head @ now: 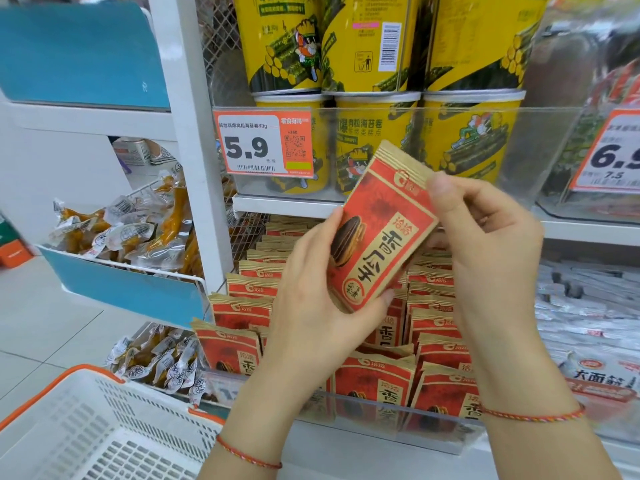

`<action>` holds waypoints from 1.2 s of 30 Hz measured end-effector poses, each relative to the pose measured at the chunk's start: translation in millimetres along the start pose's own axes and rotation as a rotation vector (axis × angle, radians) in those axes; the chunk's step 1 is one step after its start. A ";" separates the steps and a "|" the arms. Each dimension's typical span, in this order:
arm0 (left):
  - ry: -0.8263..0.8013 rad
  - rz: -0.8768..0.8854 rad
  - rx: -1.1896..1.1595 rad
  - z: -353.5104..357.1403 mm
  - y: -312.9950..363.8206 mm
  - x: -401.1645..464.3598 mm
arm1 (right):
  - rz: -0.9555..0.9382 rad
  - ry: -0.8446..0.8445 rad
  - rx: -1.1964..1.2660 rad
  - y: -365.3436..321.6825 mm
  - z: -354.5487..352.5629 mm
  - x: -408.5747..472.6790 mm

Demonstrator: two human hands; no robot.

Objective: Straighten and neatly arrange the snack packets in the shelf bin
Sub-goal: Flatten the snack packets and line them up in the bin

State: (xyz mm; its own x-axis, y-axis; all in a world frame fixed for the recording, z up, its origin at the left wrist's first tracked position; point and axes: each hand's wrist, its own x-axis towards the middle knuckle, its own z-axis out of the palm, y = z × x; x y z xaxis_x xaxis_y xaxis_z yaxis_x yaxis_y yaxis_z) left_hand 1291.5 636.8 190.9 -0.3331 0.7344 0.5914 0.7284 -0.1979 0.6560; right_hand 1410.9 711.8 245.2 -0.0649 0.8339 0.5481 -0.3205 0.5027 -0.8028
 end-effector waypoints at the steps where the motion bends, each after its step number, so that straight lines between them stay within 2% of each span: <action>1: 0.031 -0.029 -0.077 -2.5 1.6 0.7 | 0.014 -0.015 0.001 -1.6 0.5 -0.4; 4: 0.021 -0.115 -0.326 -13.5 5.9 2.9 | 0.027 -0.063 -0.012 -5.0 2.3 -2.1; 7: -0.094 -0.174 -0.467 -24.0 3.7 4.8 | 0.013 -0.098 -0.001 -6.8 3.9 -3.9; 10: -0.222 -0.208 -0.500 -27.2 -1.2 5.5 | -0.001 -0.104 0.016 -8.5 5.4 -5.0; 13: -0.280 -0.230 -0.521 -28.5 -3.3 5.5 | 0.025 -0.087 0.024 -7.7 6.3 -4.7; 28: -0.360 -0.254 -0.647 -30.6 -7.8 6.4 | 0.019 -0.111 0.014 0.2 7.8 -6.3; 31: -0.294 -0.230 -0.561 -30.0 -5.3 5.2 | 0.024 -0.114 0.005 -0.9 7.7 -6.5; 36: -0.014 -0.052 0.011 -24.5 1.0 3.7 | 0.085 -0.141 -0.013 -3.6 7.0 -6.7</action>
State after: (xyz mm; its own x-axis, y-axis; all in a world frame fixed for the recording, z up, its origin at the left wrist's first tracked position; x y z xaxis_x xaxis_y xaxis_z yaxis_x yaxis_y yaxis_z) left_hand 1276.4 623.3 205.2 -0.3619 0.7527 0.5499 0.7167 -0.1526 0.6805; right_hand 1405.9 702.8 246.1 -0.2235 0.8338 0.5048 -0.2964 0.4352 -0.8501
